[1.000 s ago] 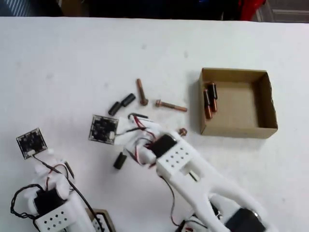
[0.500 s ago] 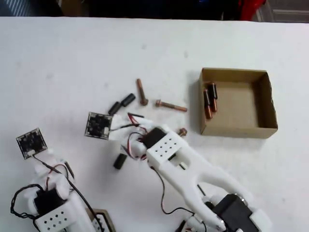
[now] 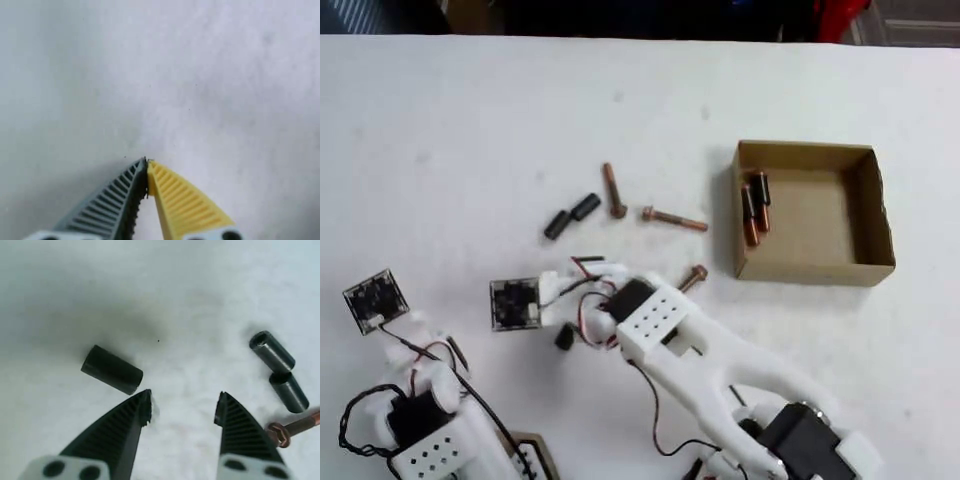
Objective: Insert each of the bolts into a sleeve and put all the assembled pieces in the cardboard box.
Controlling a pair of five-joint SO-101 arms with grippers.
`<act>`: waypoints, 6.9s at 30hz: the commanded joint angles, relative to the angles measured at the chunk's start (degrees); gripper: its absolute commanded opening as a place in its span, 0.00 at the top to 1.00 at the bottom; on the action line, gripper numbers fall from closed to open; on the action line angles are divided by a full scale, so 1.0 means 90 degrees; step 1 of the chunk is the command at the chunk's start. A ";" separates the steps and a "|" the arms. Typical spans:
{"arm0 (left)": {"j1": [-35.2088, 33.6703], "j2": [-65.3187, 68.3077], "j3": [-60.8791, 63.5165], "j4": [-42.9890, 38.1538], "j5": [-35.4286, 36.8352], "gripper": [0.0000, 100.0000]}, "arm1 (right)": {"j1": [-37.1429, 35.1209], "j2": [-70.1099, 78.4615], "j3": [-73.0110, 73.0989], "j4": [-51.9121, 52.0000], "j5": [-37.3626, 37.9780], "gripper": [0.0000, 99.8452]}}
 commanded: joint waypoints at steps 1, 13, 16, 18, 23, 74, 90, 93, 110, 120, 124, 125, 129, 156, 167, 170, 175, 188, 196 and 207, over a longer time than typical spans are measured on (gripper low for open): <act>-0.0259 -0.0044 0.0000 0.0039 -0.0049 0.98 | -0.0093 -0.0103 0.0020 -0.0044 0.0352 0.81; -0.0923 -0.0044 0.0000 0.0039 -0.0059 0.98 | -0.0161 -0.0103 0.0117 0.0054 0.0596 0.81; -0.0923 -0.0044 0.0000 0.0039 -0.0059 0.98 | -0.0190 -0.0112 0.0117 0.0054 0.0596 0.81; -0.0923 -0.0044 0.0000 0.0039 -0.0059 0.98 | -0.0269 -0.0112 0.0117 0.0103 0.0596 0.81; -0.0913 -0.0044 0.0000 0.0039 -0.0059 0.98 | -0.0581 -0.0112 0.0117 0.0210 0.0606 0.81; -0.0913 -0.0044 0.0000 0.0039 -0.0059 0.98 | -0.0825 0.0220 0.0313 0.0386 0.1045 0.81; -0.0913 -0.0044 0.0000 0.0039 -0.0059 0.98 | -0.0806 0.0571 0.0322 -0.0024 0.1045 0.81; -0.0913 -0.0044 0.0000 0.0039 -0.0059 0.98 | -0.0796 0.0571 0.0322 -0.0083 0.1045 0.81; -0.0894 -0.0044 0.0000 0.0039 -0.0059 0.98 | -0.0747 0.0571 0.0283 -0.0190 0.1045 0.81; -0.0884 -0.0044 0.0000 0.0039 -0.0059 0.98 | -0.0737 0.0581 0.0303 -0.0513 0.1055 0.81; -0.0884 -0.0044 0.0000 0.0039 -0.0059 0.98 | -0.0737 0.0581 0.0313 -0.0513 0.1065 0.81; -0.0884 -0.0044 0.0000 0.0039 -0.0059 0.98 | -0.0737 0.0591 0.0322 -0.0503 0.1094 0.81; -0.0884 -0.0044 0.0000 0.0039 -0.0059 0.98 | -0.0737 0.0982 0.0293 -0.0503 0.1504 0.81; -0.0884 -0.0044 0.0000 0.0039 -0.0059 0.98 | -0.0220 0.0611 0.0293 -0.1089 0.0274 0.98; -0.0884 -0.0044 0.0000 0.0039 -0.0059 0.98 | 0.0689 -0.1675 -0.0010 0.0122 -0.1797 0.98; -0.0884 -0.0044 0.0000 0.0039 -0.0059 0.98 | 0.0913 -0.1558 -0.0918 0.1304 -0.2354 0.98; -0.0884 -0.0044 0.0000 0.0039 -0.0059 0.98 | 0.1031 -0.0796 -0.2335 0.2808 -0.2901 0.98; -0.0884 -0.0044 0.0000 0.0039 -0.0059 0.98 | 0.1460 0.2896 -0.4142 0.2955 -0.3516 0.98; -0.0884 -0.0044 0.0000 0.0039 -0.0059 0.98 | 0.1519 0.4645 -0.5304 0.3004 -0.3477 0.98; -0.0884 -0.0044 0.0000 0.0039 -0.0059 0.98 | 0.1470 0.4772 -0.5402 0.3179 -0.3458 0.87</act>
